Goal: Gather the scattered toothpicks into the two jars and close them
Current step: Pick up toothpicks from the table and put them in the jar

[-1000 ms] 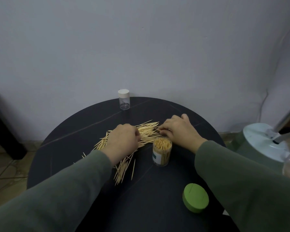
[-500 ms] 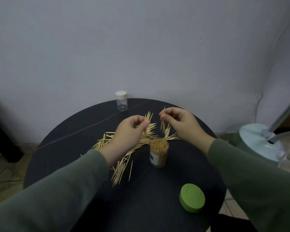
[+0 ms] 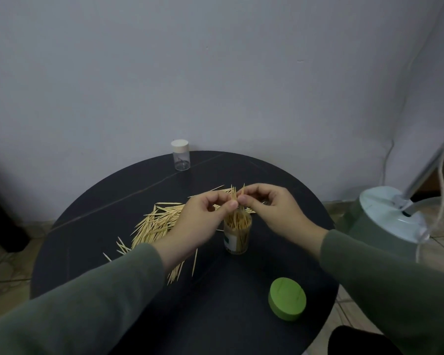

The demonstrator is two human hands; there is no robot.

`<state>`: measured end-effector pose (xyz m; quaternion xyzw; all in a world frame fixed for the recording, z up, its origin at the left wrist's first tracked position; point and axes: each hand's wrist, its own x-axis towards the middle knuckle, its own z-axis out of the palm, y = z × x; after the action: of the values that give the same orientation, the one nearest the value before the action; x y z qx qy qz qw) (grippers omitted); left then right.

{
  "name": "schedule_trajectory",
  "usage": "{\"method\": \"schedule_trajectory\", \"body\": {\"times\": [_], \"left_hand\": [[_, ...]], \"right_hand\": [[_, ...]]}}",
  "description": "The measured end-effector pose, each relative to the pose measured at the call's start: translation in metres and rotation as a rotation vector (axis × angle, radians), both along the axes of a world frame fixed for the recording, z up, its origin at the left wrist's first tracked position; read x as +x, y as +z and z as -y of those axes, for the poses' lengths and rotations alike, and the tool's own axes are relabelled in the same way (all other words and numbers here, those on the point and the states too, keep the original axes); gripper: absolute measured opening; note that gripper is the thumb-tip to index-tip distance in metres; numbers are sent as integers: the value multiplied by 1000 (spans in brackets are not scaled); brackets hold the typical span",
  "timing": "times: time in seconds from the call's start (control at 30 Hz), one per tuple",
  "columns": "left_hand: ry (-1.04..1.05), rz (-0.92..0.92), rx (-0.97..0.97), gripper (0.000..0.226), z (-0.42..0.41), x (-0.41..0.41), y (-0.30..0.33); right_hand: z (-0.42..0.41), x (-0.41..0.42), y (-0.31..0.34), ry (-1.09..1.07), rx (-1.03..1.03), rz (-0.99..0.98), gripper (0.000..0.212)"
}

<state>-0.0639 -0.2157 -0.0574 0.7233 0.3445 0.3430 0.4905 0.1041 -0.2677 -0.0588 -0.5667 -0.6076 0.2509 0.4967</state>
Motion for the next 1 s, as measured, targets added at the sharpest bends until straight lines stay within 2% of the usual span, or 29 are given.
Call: {"method": "schedule_trajectory", "body": {"times": [0.17,0.3,0.37,0.5,0.63,0.7,0.83,0.93,1.0], "left_hand": [[32,-136,97,7,-4,-5,-4],[30,-242,247,20,-6,-9,-6],[-12,-267,369,31,-5,-12,-5],[-154,-382,584,50,-1,-18,-3],[-227,-554,858,59,0,-20,-6],[-239,-595,921,57,-3,-19,-6],[-196,-606,1033,54,-9,-22,-5],[-139,-592,1040,55,-12,-25,-4],[-170,-620,1037,59,-12,-26,-5]], "right_hand": [[4,7,-7,21,-56,71,10],[5,12,-6,54,-87,151,15],[7,12,-5,79,-110,178,28],[10,18,-4,109,-220,376,79],[7,20,-9,92,-339,488,96],[6,20,-12,108,-329,502,94],[7,16,-1,131,-308,526,73],[8,16,2,124,-313,539,75],[8,16,1,135,-303,538,74]]}}
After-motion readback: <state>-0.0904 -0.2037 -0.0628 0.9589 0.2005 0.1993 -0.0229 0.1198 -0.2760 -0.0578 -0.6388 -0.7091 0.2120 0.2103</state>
